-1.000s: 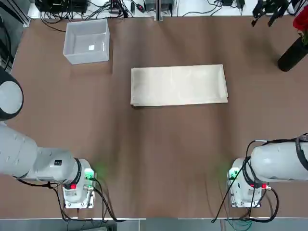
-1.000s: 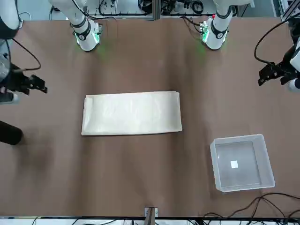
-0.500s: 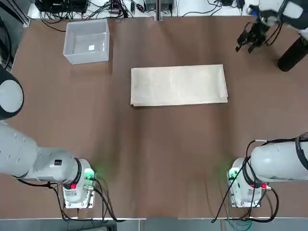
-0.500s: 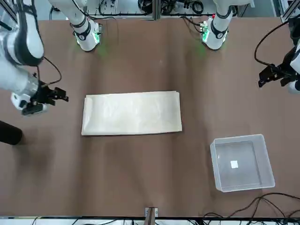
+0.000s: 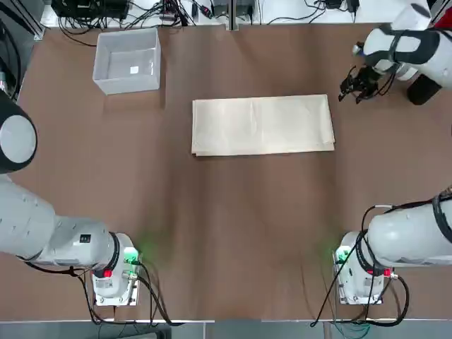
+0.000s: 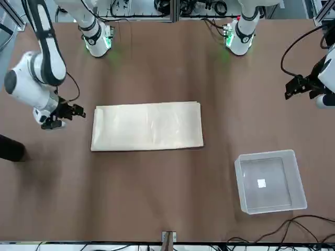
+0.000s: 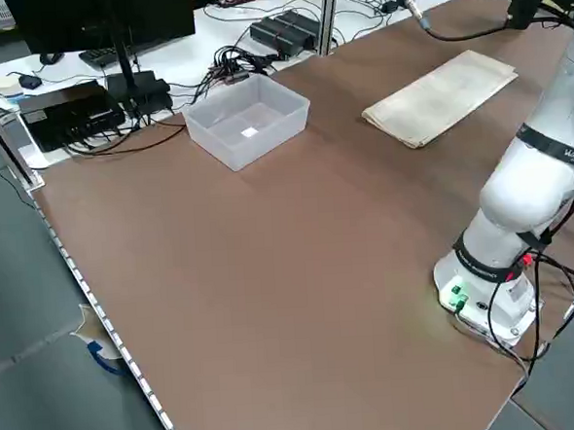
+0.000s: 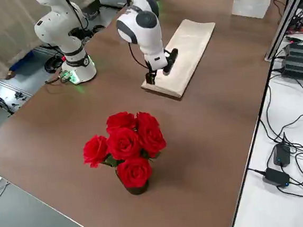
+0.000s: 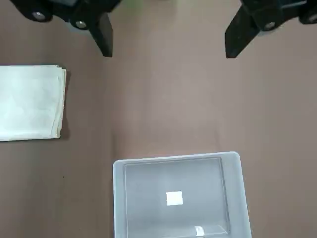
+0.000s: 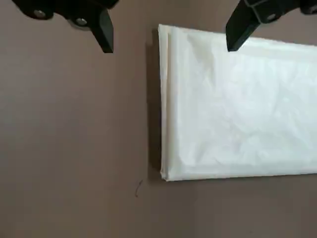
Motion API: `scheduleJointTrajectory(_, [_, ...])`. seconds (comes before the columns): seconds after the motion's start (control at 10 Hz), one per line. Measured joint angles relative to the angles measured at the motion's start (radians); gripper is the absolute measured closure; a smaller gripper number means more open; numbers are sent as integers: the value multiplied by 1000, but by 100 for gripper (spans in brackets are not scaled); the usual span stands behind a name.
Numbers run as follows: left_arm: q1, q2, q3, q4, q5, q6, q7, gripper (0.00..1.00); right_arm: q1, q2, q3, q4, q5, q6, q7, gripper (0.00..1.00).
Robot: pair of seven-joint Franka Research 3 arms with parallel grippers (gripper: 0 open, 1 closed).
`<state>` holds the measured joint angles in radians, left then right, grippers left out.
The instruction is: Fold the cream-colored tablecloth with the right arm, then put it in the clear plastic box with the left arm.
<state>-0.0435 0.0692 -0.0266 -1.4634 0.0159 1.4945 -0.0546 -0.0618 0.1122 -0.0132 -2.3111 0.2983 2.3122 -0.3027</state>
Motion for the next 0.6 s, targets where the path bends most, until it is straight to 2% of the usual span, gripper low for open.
scheduleJointTrajectory(0.3, [8,-1,8,10,-46,1,2,0,1,146,1,-4,99,108,-109,0])
scheduleJointTrajectory(0.6, [16,-1,9,10,-57,12,13,0,3,191,7,-1,127,128,-127,0])
